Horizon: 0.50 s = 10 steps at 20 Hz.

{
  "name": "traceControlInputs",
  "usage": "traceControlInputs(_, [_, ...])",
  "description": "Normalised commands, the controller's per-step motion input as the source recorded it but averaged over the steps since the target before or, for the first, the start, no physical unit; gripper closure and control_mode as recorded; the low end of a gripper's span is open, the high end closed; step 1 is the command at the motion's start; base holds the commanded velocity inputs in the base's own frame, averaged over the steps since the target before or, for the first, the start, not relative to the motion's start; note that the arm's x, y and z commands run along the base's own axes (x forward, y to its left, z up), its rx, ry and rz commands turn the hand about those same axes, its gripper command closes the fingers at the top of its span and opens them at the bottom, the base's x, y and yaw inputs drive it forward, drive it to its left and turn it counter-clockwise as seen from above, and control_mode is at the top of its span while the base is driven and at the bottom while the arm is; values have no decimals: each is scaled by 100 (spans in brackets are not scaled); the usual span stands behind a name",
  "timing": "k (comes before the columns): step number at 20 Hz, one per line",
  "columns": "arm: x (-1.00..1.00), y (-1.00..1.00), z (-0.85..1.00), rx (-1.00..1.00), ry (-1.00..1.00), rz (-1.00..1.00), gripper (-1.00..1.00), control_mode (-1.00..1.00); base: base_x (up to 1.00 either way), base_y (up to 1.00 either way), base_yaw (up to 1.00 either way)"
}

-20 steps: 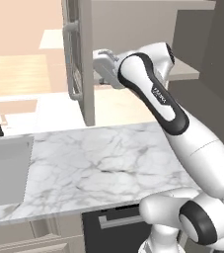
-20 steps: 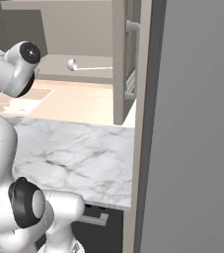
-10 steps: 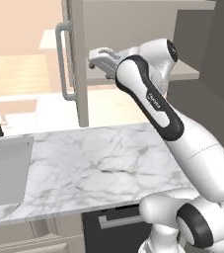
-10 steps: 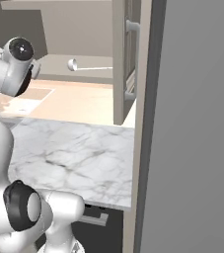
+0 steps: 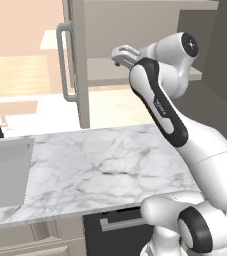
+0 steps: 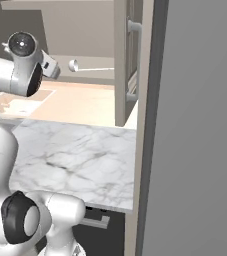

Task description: Open the cabinet and move the ladle to the pot. Then close the cabinet.

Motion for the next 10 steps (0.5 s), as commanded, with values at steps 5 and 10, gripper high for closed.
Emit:
traceControlInputs(5, [36, -58, 0, 0, 0, -7, -100, -100, 0, 0, 0])
traceControlInputs(10, [12, -28, 1, -4, 0, 0, -100, -100, 0, 0, 0])
